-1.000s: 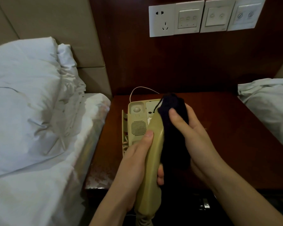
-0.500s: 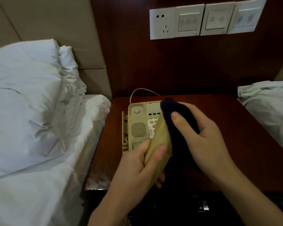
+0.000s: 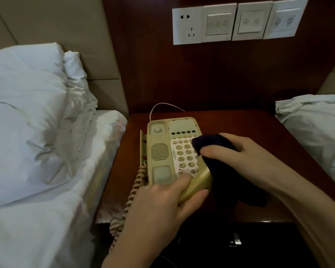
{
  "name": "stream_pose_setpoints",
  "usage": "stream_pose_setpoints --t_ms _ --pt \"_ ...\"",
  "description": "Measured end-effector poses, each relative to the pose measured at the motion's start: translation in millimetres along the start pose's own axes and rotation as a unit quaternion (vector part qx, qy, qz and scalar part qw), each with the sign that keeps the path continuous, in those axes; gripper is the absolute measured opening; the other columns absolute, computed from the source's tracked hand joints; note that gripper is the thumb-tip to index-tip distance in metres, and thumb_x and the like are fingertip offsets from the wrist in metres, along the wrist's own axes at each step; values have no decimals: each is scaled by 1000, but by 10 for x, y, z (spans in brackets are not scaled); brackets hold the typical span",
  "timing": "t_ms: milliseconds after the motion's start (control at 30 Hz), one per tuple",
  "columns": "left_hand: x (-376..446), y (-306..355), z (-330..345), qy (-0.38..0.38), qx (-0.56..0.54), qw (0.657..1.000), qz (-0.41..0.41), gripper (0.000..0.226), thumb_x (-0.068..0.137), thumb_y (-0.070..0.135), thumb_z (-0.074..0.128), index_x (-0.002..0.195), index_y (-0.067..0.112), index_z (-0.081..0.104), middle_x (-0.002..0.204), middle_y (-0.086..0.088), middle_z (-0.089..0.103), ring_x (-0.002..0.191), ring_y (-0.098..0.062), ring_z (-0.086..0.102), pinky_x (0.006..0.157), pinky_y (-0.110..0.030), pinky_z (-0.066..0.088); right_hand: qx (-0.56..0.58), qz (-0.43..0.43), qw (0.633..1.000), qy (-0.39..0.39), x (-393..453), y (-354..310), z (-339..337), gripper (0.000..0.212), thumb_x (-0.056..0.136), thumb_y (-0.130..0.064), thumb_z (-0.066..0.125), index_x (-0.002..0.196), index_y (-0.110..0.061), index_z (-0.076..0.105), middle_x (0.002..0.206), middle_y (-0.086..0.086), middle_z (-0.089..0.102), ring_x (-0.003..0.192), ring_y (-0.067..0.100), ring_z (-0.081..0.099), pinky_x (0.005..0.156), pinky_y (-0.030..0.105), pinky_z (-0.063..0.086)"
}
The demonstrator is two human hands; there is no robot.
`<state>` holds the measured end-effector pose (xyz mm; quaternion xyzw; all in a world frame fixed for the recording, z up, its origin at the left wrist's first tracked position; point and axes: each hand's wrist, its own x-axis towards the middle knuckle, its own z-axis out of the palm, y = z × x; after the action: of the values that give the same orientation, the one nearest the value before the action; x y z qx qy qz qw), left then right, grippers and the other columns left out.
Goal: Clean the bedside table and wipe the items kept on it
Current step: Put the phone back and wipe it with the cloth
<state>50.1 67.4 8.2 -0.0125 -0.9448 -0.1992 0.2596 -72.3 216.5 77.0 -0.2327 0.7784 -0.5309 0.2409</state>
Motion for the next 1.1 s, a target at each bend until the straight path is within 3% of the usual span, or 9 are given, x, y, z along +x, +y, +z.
stream_pose_setpoints --t_ms 167,367,533,667,733,833,900,1000,1100 --pt "-14 23 11 42 72 996 11 37 94 60 48 79 28 58 48 10 54 45 -14 56 46 -17 21 -268 -30 957 104 -49 -17 132 39 69 -72 59 88 -38 56 80 -11 64 69 7 64 62 32 54" --pt "-41 32 23 -4 45 999 6 43 101 64 36 88 31 61 54 12 59 41 -5 54 40 -16 40 -199 -12 976 87 28 48 56 38 83 -59 48 85 -26 67 73 -3 69 65 14 67 60 38 52" --pt "-25 3 4 19 72 997 10 33 95 58 47 84 29 58 49 11 56 43 -9 56 46 -12 19 -289 -43 952 88 -22 29 133 43 69 -73 58 93 -37 56 82 -14 64 71 4 63 60 26 51" --pt "-42 11 17 0 61 998 -13 43 98 67 37 85 31 57 53 10 59 46 -9 58 46 -17 30 -148 -78 973 160 80 120 114 30 95 -42 52 73 -24 61 61 -8 63 53 4 59 46 20 40" --pt "-9 52 -43 -12 -81 992 -101 49 97 71 34 87 29 58 59 8 65 50 -7 63 50 -24 48 20 -44 985 165 101 153 138 32 98 -39 51 75 -24 67 64 -10 68 59 5 65 54 22 44" --pt "73 129 -117 2 -329 917 -227 41 94 59 47 86 22 64 69 2 72 55 -11 68 56 -30 57 202 3 973 109 61 149 223 34 97 -51 47 99 -28 72 87 -11 76 79 5 72 66 22 51" --pt "109 142 -102 32 -356 902 -242 38 95 56 46 82 23 63 69 9 68 58 -5 64 55 -23 52 236 10 967 93 44 156 314 38 94 -60 43 111 -35 66 99 -13 75 84 -1 71 73 22 52" --pt "123 162 -14 53 -402 878 -252 33 101 50 42 98 30 68 89 19 71 84 5 66 74 -15 49 210 12 974 83 -7 150 555 39 92 -65 39 125 -45 46 95 -22 65 74 -12 65 59 12 49" --pt "131 230 -13 70 -453 842 -285 25 102 50 38 114 42 59 105 34 65 105 18 58 83 -2 42 235 -16 968 82 -8 183 717 51 91 -65 42 137 -44 42 109 -16 66 93 1 68 75 20 54"
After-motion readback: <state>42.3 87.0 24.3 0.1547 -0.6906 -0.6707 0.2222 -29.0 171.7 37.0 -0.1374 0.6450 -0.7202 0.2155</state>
